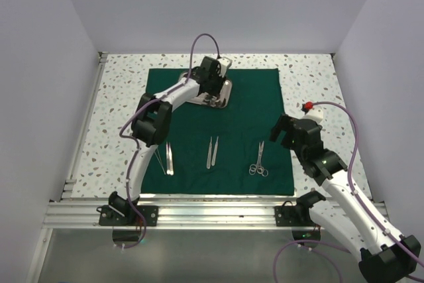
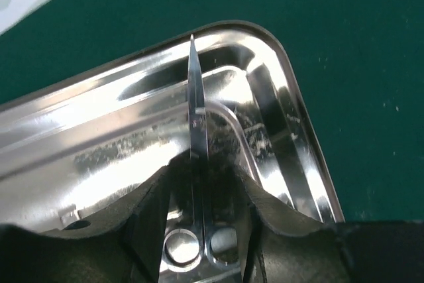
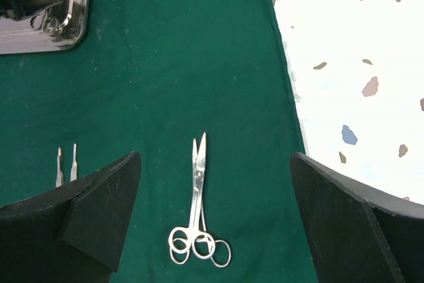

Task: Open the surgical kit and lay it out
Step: Pick up the medical item from the container.

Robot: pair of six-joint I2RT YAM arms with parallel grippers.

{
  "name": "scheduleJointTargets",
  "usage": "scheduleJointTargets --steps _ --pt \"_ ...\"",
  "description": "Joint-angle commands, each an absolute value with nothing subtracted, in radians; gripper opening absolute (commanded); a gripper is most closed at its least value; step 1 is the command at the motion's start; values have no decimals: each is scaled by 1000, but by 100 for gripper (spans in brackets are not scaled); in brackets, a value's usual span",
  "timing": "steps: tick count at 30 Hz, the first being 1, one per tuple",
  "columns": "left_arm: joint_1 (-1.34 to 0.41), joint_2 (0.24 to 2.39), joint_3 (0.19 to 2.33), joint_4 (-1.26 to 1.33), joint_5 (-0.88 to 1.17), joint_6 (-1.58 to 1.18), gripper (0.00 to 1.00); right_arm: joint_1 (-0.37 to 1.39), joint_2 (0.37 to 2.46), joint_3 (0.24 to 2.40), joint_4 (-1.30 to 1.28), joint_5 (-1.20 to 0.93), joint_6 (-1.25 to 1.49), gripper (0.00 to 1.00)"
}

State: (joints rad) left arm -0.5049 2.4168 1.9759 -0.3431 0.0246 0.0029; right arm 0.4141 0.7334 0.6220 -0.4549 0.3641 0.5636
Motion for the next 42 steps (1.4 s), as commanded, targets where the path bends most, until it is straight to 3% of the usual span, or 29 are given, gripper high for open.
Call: scheduleJointTargets --steps 1,8,15,20,28,31,42 --pt "-515 2473 2061 -265 9 37 46 417 741 626 -423 367 551 98" --pt "-514 2615 2262 -321 -26 51 51 416 747 629 -423 362 549 98" --pt "-508 2710 2379 -374 -87 48 49 417 753 630 -417 348 546 98" --pt "-494 2735 2416 -435 -72 48 34 416 755 630 -414 336 546 98" --pt "-477 2761 2413 -540 20 57 20 416 762 630 -410 331 545 98" --pt "-477 2761 2402 -551 31 66 0 417 762 630 -410 333 545 98" --pt "-446 2611 2333 -396 -38 9 0 416 755 627 -411 339 546 98"
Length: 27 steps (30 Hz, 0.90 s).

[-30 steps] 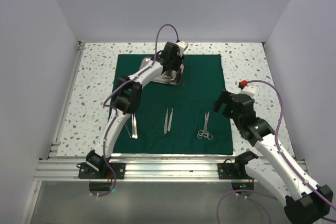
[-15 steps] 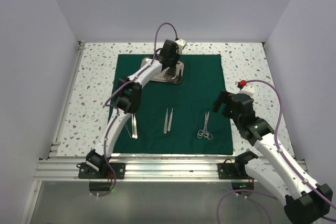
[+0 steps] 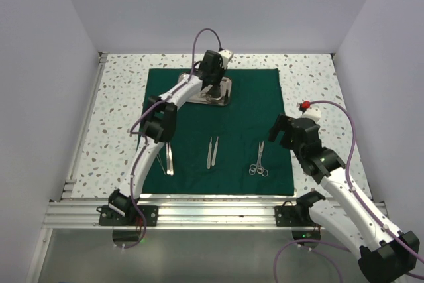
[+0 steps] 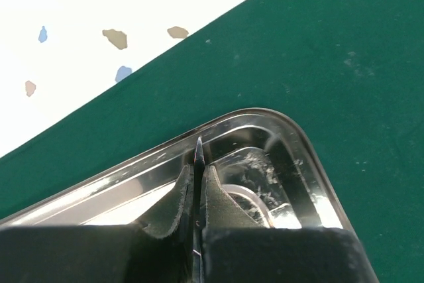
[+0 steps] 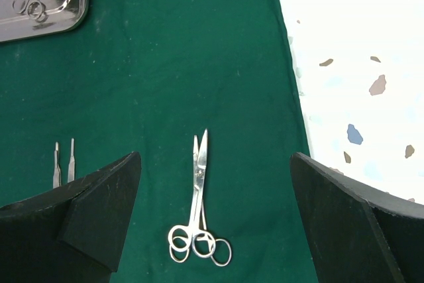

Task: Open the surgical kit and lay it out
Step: Pick up the medical item from the container, then place the medical item in the surgical kit.

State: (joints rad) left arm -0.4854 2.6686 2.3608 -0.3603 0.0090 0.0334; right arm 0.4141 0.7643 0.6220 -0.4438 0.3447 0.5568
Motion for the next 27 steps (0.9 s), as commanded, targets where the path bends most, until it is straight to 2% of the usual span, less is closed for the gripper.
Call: scheduleJointTargets --steps 1,14,20,23,27 --pt "-439 2596 2318 -371 -46 8 0 417 755 626 -413 339 546 98" --pt "-419 2416 2275 -287 -72 -103 0 417 752 624 -411 336 545 98" --pt "-419 2316 2188 -290 -38 -184 0 416 749 624 -410 337 545 98" --pt "-429 2217 2042 -232 -12 -259 0 416 749 626 -410 334 546 98" --pt "-507 2044 1701 -85 -76 -353 0 417 746 624 -411 341 548 98"
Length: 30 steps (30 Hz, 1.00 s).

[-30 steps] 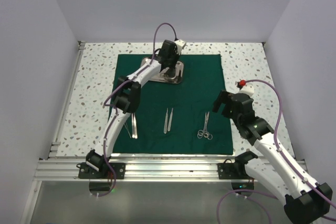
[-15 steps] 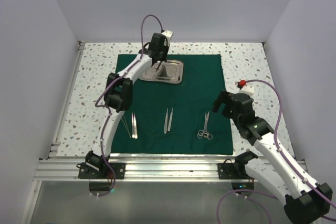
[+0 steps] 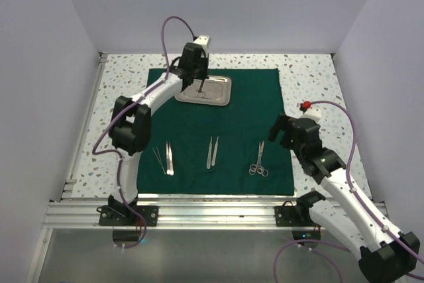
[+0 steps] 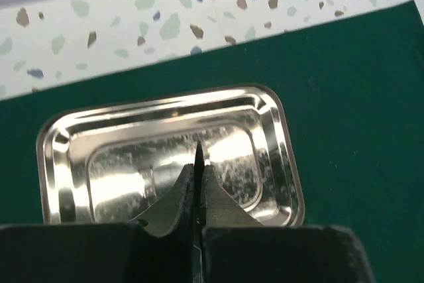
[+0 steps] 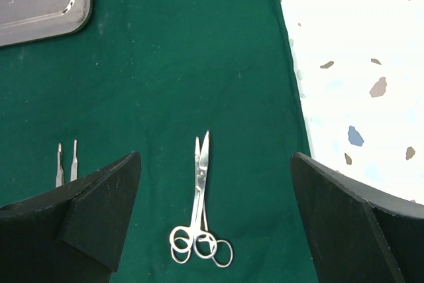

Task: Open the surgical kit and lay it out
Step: Place the medical item in the surgical kit.

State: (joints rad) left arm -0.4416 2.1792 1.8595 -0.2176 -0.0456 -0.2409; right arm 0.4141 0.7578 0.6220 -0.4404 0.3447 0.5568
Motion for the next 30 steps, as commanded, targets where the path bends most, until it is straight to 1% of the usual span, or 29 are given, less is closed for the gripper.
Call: scheduleJointTargets --steps 1,6,9,14,18,25,30 --pt "-534 1983 1650 -39 -103 -368 0 416 744 624 -410 341 549 98" --pt "-717 1849 1355 116 -230 -503 0 417 732 626 -420 354 557 98" --pt "-805 1810 1258 199 -299 -571 0 417 706 630 -425 354 561 98" --pt "-902 1793 1206 210 -389 -679 0 416 666 678 -489 351 557 98" --pt "-1014 1804 1198 181 -498 -755 0 417 617 699 -557 356 563 98" --pt "-1129 1890 1253 144 -526 -853 0 416 525 706 -633 341 587 99" --pt "-1193 1905 1259 146 -598 -874 0 417 479 718 -680 339 601 98"
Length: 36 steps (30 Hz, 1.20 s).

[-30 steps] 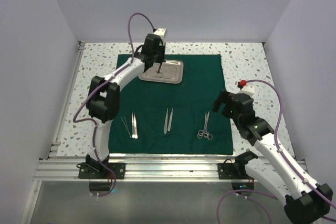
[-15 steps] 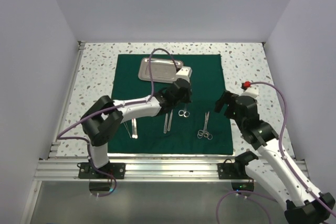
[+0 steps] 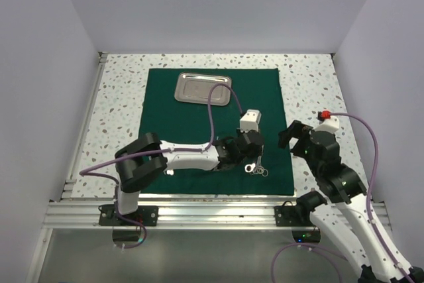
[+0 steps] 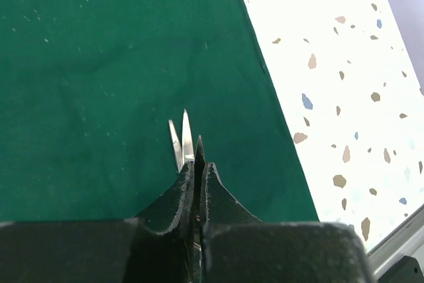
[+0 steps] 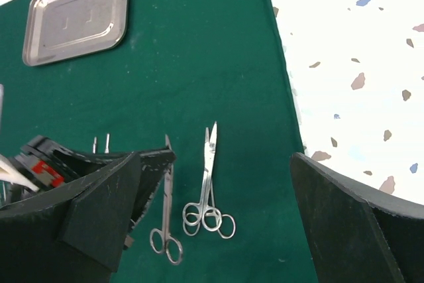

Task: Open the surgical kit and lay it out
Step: Place the medical item in the surgical kit, then reset both arms

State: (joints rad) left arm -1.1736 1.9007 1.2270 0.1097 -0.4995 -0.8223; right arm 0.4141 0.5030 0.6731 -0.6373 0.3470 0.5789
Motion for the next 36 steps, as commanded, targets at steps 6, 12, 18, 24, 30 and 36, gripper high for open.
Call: scheduleJointTargets --steps 6,12,18,24,30,36 --pt "-1200 1969 1270 189 -574 -864 23 417 457 713 -681 333 606 98" --pt "-1201 2032 1344 179 -575 -805 48 416 472 713 -672 334 604 98" --pt "-1201 1903 1321 153 -662 -698 49 416 443 706 -614 279 586 98" --pt "-1200 1640 1143 215 -836 -476 47 416 373 698 -471 158 534 98" --pt "-1197 1408 933 287 -1049 -289 48 416 383 658 -282 3 505 98" --pt "-1148 1235 803 308 -1051 -192 49 416 391 620 -141 -121 508 98"
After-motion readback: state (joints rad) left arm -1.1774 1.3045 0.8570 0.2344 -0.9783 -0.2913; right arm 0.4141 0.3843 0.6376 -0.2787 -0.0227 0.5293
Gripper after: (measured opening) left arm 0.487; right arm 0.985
